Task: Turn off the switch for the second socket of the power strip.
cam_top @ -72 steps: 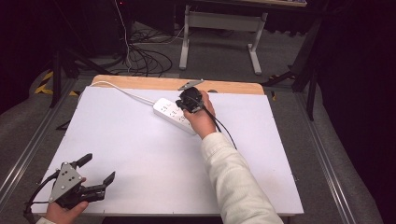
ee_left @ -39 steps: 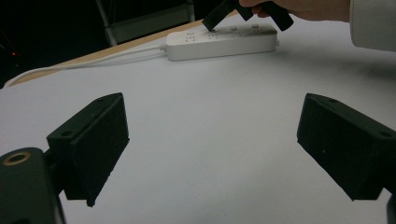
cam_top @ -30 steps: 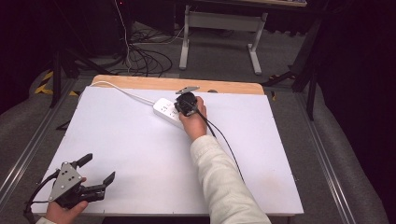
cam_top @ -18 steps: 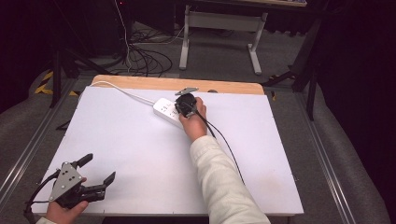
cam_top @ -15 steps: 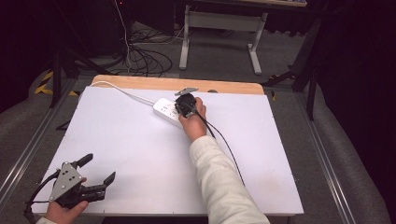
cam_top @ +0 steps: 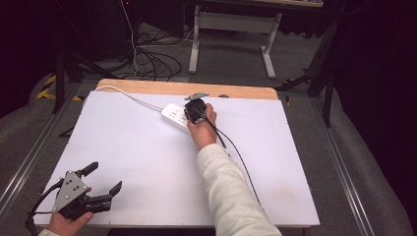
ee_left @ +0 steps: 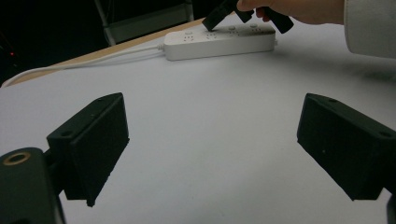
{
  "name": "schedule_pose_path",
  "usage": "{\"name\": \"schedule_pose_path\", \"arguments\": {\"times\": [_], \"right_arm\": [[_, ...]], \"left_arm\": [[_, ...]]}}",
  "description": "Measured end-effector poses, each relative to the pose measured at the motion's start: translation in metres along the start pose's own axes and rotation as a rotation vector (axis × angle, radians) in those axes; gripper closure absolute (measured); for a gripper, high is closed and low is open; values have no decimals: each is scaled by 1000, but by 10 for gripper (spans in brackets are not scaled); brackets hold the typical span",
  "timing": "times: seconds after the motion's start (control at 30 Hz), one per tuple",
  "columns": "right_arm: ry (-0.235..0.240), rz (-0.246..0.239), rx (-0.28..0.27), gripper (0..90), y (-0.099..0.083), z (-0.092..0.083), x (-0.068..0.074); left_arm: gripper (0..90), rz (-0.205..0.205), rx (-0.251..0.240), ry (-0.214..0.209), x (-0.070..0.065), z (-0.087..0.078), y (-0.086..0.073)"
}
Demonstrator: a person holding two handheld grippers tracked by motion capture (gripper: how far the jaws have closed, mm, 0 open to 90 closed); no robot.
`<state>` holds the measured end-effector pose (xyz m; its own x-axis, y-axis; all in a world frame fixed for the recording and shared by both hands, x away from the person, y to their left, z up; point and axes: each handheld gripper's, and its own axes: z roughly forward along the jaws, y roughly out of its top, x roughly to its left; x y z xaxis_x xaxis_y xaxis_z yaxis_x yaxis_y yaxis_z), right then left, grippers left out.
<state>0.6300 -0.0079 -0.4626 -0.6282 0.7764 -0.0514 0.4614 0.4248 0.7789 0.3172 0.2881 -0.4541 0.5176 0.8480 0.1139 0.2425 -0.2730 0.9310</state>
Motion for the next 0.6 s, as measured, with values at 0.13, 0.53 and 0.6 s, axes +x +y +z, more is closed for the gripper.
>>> {"name": "schedule_pose_path", "arguments": {"times": [0.13,0.53,0.6], "right_arm": [[-11,-12,12,900,1,0,2],[-42,-26,36,900,3,0,6],[-49,-28,29,900,3,1,7]], "left_arm": [[97,1,1,0,0,0,0],[96,3,3,-3,-1,0,0],[97,2,3,-4,-1,0,0]]}}
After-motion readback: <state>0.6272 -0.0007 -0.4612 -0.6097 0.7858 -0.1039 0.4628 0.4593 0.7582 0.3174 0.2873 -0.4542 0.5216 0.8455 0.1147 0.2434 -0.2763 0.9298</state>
